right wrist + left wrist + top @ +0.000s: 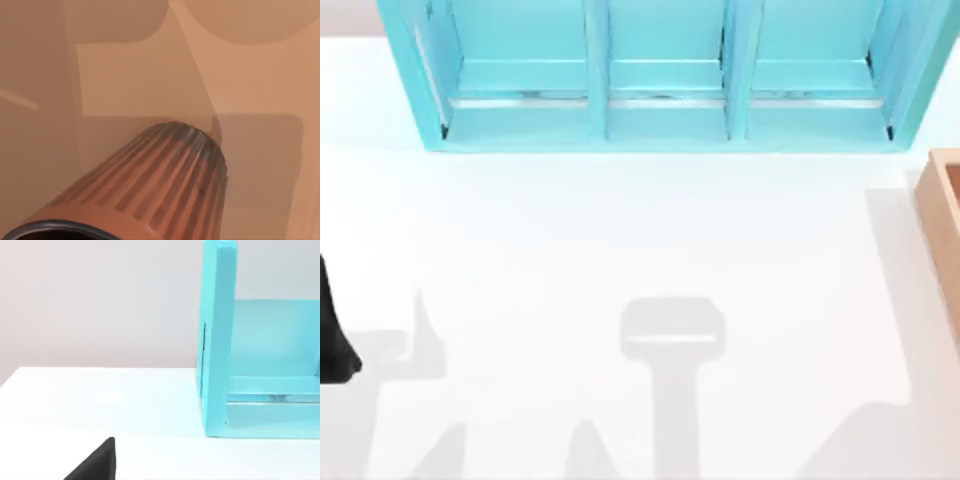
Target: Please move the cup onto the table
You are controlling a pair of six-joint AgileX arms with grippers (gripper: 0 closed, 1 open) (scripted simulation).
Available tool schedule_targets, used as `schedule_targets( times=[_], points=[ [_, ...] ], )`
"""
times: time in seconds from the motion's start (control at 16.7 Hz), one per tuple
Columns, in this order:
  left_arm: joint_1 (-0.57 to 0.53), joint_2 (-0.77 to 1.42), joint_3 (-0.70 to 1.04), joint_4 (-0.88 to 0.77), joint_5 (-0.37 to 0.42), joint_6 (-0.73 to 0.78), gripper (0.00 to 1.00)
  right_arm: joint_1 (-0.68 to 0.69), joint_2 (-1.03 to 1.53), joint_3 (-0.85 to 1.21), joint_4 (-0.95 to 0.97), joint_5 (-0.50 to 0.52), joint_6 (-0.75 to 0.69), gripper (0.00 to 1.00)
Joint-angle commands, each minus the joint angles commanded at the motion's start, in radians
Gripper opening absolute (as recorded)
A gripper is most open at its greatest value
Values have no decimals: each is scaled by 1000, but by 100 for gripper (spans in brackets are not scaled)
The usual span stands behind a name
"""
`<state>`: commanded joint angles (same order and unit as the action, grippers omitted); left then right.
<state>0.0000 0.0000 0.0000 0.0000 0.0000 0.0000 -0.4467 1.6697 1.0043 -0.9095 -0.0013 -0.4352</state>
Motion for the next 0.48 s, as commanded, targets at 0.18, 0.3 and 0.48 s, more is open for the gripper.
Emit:
schedule_targets(
  times=[0.18,0.3,0.48],
  points=[
    [0,0,0,0,0,0,100,0,0,0,0,0,0,62],
    [0,0,0,0,0,0,100,0,0,0,0,0,0,47],
    [0,0,0,0,0,0,100,0,0,0,0,0,0,25]
  ],
)
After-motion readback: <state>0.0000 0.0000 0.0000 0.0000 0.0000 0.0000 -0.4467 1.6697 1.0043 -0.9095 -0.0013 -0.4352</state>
